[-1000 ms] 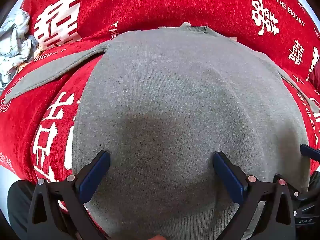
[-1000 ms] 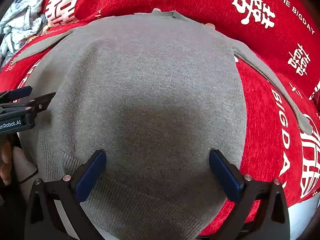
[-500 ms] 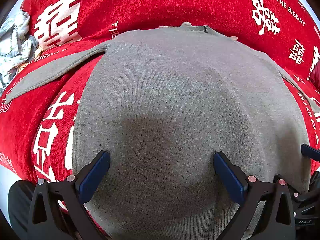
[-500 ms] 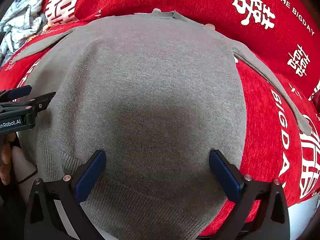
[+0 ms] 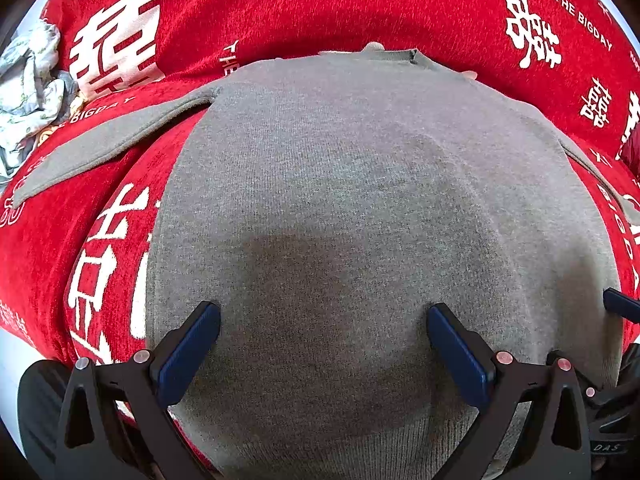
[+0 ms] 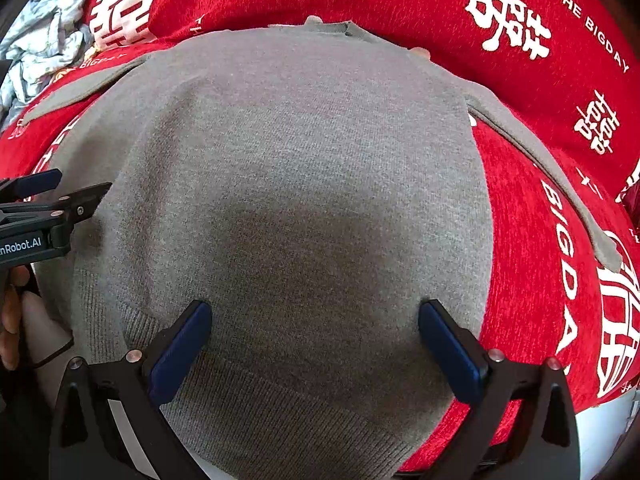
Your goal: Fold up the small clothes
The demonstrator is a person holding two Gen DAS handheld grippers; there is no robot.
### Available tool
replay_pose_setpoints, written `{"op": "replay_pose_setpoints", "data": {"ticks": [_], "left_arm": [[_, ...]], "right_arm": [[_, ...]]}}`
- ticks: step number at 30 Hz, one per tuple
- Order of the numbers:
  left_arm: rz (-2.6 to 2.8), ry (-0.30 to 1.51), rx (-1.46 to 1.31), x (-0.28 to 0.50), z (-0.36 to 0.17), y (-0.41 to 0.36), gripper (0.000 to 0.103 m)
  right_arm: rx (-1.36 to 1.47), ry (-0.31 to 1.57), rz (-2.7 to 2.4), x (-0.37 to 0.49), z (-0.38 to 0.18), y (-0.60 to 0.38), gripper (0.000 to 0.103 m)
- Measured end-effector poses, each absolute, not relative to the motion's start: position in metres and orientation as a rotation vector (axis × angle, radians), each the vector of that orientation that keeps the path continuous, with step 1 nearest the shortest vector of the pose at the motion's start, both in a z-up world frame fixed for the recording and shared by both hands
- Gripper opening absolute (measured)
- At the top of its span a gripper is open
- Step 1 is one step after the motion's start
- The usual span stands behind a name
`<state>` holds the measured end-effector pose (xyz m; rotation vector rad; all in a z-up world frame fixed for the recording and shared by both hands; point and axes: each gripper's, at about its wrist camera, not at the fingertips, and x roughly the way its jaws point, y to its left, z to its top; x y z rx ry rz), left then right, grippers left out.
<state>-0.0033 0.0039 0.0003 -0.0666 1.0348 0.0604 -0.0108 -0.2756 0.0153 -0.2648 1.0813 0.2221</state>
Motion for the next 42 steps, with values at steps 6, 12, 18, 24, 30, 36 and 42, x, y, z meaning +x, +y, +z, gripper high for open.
{"op": "replay_pose_setpoints", "data": {"ticks": [6, 12, 18, 24, 30, 36, 42], "left_arm": [[0.059, 1.041, -0.061, -0.004, 0.002, 0.002, 0.103], [0.059, 1.058, 0.010, 0.001, 0.019, -0.006, 0.103], [-0.049, 1.035, 0.081, 0.025, 0.054, -0.045, 0.103], [-0.116, 1.076, 0.058, 0.067, 0.069, -0.082, 0.103], [-0.143, 1.111, 0.066, 0.114, 0.065, -0.114, 0.103], [-0.122, 1.169, 0.058, 0.150, 0.044, -0.133, 0.103], [-0.118, 1.176, 0.075, 0.181, 0.030, -0.145, 0.103]], "right_arm": [[-0.263, 1.080, 0.222, -0.011, 0.014, -0.276, 0.103], [-0.187, 1.049, 0.236, -0.004, 0.032, -0.291, 0.103], [0.008, 0.940, 0.127, 0.020, 0.082, -0.360, 0.103], [0.289, 0.917, -0.068, 0.056, 0.096, -0.474, 0.103], [0.625, 0.910, -0.285, 0.090, 0.068, -0.595, 0.103], [0.806, 0.935, -0.355, 0.118, 0.025, -0.652, 0.103], [0.846, 0.875, -0.380, 0.145, 0.007, -0.672, 0.103]]}}
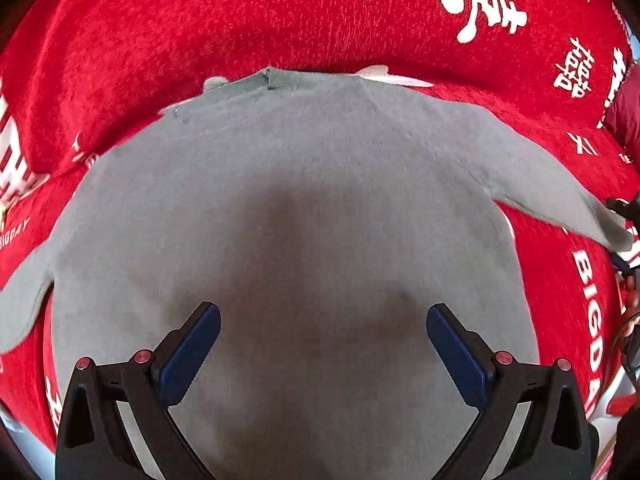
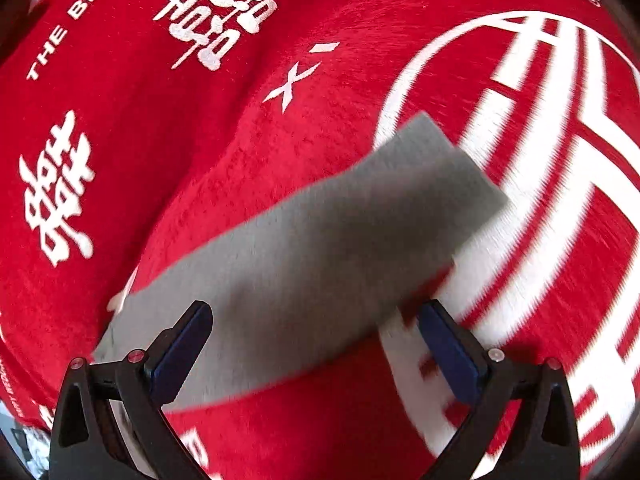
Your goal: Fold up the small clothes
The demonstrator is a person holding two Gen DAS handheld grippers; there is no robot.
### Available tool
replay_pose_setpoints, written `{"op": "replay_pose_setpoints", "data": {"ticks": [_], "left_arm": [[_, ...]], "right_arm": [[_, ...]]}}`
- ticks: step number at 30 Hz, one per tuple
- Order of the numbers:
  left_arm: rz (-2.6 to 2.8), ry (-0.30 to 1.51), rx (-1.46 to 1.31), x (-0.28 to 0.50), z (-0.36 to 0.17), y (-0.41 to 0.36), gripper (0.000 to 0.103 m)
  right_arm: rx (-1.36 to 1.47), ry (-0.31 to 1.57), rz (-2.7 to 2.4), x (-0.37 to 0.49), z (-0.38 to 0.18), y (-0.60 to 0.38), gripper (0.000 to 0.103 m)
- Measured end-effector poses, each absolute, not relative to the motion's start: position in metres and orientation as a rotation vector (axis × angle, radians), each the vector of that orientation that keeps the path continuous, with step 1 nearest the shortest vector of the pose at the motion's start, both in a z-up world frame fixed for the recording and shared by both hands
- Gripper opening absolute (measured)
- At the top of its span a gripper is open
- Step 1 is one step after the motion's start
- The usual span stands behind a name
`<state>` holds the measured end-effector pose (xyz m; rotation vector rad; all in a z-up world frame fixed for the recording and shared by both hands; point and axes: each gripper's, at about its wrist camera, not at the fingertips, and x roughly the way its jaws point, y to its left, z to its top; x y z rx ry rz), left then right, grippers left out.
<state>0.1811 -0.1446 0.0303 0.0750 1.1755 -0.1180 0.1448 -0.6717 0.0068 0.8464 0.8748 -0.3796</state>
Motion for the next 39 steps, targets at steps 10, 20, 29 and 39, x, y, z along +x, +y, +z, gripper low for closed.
{"op": "replay_pose_setpoints", "data": {"ticks": [10, 20, 29, 39], "left_arm": [[-0.063, 1.195, -0.167, 0.287, 0.027, -0.142, 0.103], [-0.037, 1.169, 0.119, 0.294, 0.005, -0.194, 0.103], [-0.030, 1.134, -0.215, 0.270, 0.048, -0.068, 0.103], [0.133, 1.073, -0.452, 0.214, 0.055, 0.105, 0.103]], "right_arm": [[0.634, 0.818, -0.332, 0.164, 0.030, -0.646, 0.015], [0.347, 0.616, -0.226, 0.154, 0.130, -0.574, 0.007], [0.060, 0.523, 0.026, 0.161, 0.185, -0.405, 0.007], [-0.225, 0.629, 0.222, 0.203, 0.126, -0.183, 0.007]]}}
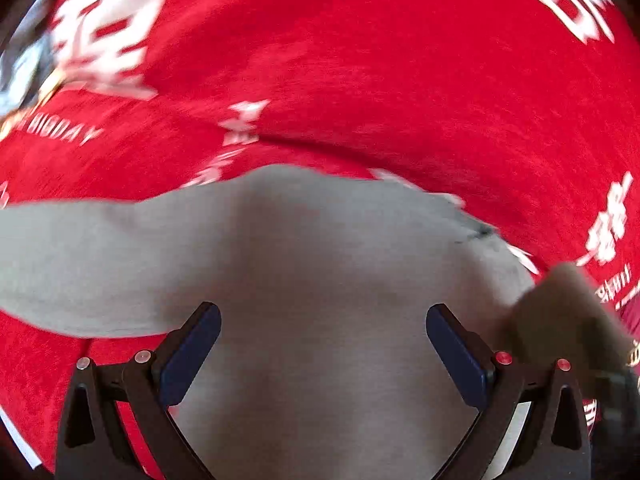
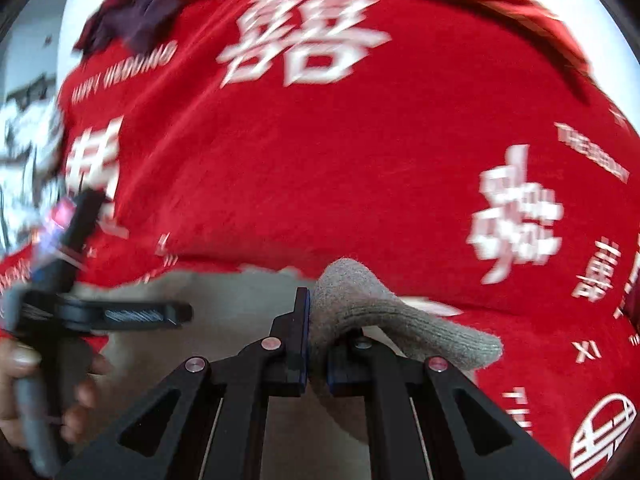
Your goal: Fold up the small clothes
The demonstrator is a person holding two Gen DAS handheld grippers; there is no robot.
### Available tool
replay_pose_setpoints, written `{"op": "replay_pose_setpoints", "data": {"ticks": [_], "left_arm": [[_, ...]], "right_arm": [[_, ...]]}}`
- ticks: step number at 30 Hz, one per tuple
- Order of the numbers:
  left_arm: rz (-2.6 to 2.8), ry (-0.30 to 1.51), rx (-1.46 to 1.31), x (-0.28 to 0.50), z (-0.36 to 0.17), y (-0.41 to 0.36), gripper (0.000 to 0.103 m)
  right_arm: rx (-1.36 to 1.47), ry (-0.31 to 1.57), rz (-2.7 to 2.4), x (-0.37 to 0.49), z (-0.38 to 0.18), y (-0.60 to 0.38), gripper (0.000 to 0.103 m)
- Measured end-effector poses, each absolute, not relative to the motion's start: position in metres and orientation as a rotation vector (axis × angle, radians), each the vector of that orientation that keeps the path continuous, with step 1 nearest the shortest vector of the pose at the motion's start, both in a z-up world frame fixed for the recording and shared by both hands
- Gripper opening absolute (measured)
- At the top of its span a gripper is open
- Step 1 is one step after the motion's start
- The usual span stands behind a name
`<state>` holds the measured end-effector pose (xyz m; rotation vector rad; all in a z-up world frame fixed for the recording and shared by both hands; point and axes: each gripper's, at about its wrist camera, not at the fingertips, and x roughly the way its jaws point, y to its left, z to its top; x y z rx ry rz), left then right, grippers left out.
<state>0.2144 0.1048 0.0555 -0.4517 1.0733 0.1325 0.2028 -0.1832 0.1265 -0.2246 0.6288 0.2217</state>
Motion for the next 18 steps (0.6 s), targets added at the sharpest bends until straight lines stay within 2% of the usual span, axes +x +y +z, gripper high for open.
{"op": "replay_pose_setpoints", "data": {"ticks": [6, 10, 11, 12, 14, 18], "left_arm": [[0.177, 1.098, -0.514, 0.182, 0.025, 0.153, 0.103], [0.162, 1.096, -0.558, 0.171, 0.021, 0.163, 0.103], [0.156, 1.093, -0.572, 0.170, 0.020, 0.164, 0.103], [0.149, 1.090, -0.584, 0.170, 0.020, 0.162, 0.103], [0.143, 1.076, -0.611, 0.166, 0.021, 0.165, 0.103], [0.147, 1.059, -0.655, 0.164, 0.025, 0.166, 0.103]], "right_arm": [[-0.470, 0.788, 0.254, 0.214, 0.029, -0.092, 0.007], [-0.505, 0.834, 0.248, 0.213, 0.013, -0.079, 0.010], [-0.489, 0.859, 0.283, 0.215, 0.013, -0.078, 0.021], [-0.463, 0.885, 0.330, 0.214, 0.014, -0.080, 0.048], [-0.404, 0.893, 0.399, 0.206, 0.023, -0.087, 0.079], [-0.201, 0.852, 0.596, 0.184, 0.063, -0.123, 0.080]]}}
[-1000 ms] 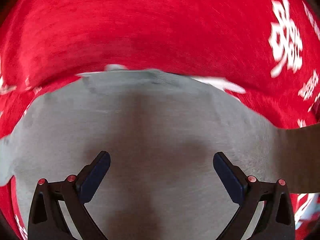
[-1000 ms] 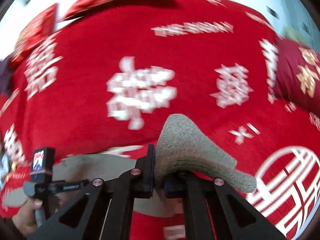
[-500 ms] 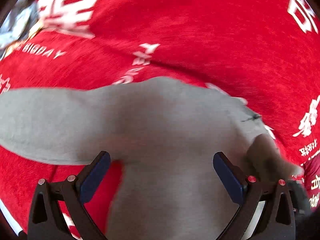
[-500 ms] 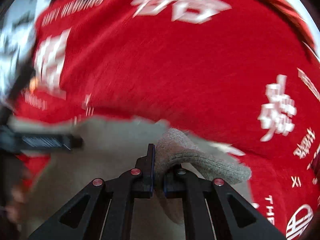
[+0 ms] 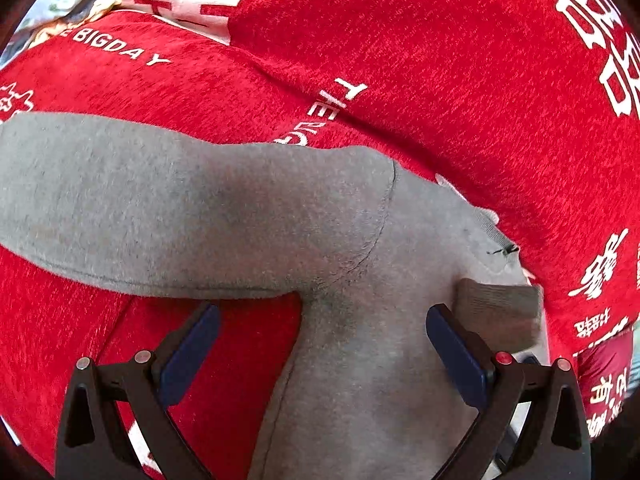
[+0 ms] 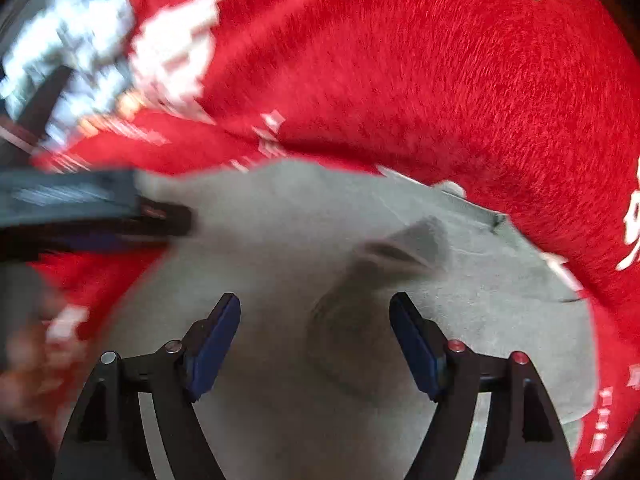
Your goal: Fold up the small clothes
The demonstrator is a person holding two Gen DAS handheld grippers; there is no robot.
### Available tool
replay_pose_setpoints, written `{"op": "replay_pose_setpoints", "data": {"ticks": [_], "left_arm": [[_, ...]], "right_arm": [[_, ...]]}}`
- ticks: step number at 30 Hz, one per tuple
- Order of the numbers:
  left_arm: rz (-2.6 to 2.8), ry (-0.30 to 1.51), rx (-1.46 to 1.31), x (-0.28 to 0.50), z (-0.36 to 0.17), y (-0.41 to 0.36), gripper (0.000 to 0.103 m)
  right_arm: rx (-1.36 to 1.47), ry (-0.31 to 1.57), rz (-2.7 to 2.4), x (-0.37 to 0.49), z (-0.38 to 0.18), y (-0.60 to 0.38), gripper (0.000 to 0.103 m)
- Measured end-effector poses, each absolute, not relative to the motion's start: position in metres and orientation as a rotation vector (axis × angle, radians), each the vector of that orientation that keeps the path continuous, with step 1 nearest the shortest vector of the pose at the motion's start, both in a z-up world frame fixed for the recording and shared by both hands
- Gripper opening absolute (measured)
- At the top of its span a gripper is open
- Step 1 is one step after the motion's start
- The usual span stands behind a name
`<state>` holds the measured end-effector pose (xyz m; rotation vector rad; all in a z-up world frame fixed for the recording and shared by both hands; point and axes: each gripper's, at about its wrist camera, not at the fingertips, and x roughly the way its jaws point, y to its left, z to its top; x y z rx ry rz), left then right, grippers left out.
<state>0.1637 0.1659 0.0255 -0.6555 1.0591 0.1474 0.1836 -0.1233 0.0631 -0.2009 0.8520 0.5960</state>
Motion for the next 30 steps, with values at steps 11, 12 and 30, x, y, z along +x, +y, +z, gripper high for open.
{"op": "replay_pose_setpoints", "data": {"ticks": [11, 12, 30], "left_arm": [[0.014, 1.091, -0.436, 0.198, 0.042, 0.071, 0.103], [-0.004, 1.105, -0.424, 0.204, 0.039, 0.063, 0.103], [0.816, 0.858, -0.868, 0.076, 0.029, 0.297, 0.103]], "right_arm": [[-0.075, 0.920, 0.187, 0.226, 0.061, -0.251, 0.081], [-0.054, 0.945, 0.154, 0.233, 0.053, -0.261, 0.081], [-0.089, 0.970, 0.080, 0.231, 0.005, -0.272, 0.092]]}}
